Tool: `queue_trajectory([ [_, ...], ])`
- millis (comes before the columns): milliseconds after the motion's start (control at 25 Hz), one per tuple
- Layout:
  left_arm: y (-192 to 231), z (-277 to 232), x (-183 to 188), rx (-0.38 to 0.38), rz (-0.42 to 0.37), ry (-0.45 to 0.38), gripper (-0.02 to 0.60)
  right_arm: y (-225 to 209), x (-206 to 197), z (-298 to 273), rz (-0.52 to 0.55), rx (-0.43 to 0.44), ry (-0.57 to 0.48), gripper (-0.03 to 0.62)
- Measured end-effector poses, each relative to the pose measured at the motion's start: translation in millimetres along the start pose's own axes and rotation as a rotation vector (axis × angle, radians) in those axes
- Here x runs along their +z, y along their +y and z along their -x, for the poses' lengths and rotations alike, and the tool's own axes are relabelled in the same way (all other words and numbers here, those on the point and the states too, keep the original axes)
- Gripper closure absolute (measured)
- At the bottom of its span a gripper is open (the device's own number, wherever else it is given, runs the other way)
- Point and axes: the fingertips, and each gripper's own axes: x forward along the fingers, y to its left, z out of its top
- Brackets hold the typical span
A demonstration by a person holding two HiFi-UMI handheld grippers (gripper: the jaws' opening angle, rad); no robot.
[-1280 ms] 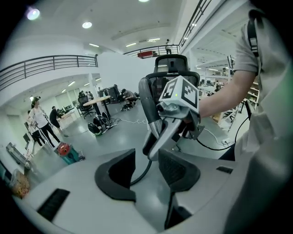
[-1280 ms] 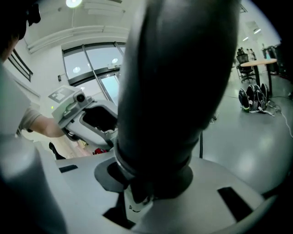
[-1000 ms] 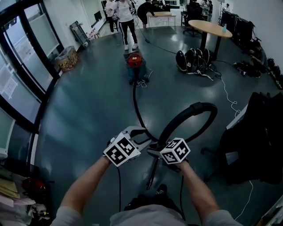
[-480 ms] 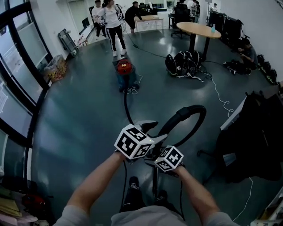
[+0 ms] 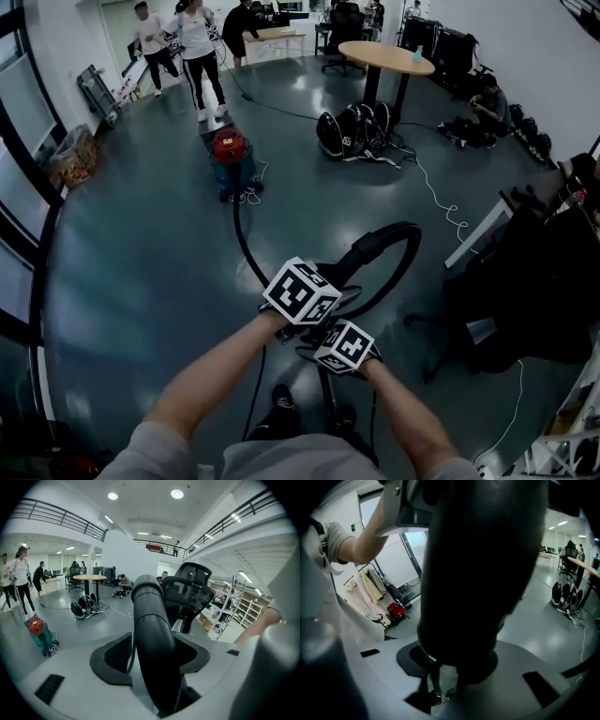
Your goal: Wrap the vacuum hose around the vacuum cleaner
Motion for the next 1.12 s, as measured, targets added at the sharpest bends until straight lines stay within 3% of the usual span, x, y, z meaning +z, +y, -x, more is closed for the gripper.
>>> queue_trajectory([
  [40,3.1,2.3,-2.5,-0.024,0.001,0.012,0.332,0.1,4.3,-4.4,-0.005,-0.003,0.006,0.482],
  [120,11.8,8.4,-7.5,-0.047,0.01,0.03,0.411,0.6,11.9,-12.1,-0.015,-0.001,0.014,0.483],
  [440,52.7,38.9,-30.3,-0.065,0.093,-0.001,0.42,-2.5,27.8,-43.1,0.014,0.009,0.074,0.482],
  [720,96.6,86.9,-36.1,-0.026,0.179,-0.075,0.423,-1.7,64.5,-58.6,0.056,0.035,0.069,0.482],
  [1120,143.7,132.4,-65.2,0.087,0.363,-0.149,0.422,8.5,80.8,-72.8,0.138,0.198,0.135,0.482],
])
